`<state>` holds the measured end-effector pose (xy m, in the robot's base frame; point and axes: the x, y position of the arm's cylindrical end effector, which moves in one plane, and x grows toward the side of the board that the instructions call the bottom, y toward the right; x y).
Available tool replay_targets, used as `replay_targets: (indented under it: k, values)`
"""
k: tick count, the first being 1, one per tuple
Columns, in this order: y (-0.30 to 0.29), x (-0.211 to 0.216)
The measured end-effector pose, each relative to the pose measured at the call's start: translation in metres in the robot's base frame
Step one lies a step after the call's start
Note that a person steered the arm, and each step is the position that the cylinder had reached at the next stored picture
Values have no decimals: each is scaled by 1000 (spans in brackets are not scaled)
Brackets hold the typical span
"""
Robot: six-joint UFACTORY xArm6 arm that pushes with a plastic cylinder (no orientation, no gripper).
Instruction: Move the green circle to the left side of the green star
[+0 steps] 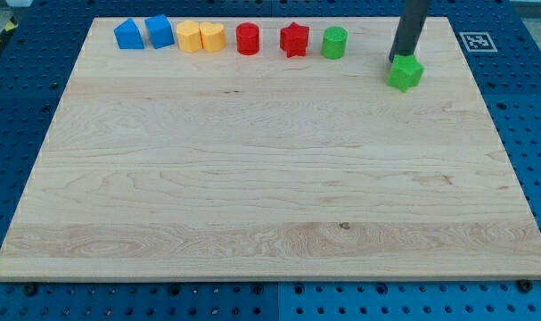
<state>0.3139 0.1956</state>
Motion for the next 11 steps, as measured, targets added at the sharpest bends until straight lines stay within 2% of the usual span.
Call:
replay_targets:
  k: [1,2,3,4,5,6,7,9,11]
  values:
    - [4,38]
    - [20,30]
    - [28,-25]
    - [4,-69]
    - [-39,-108]
    - [-93,-116]
    - [-114,-111]
    - [-117,-68]
    - [-91,-16]
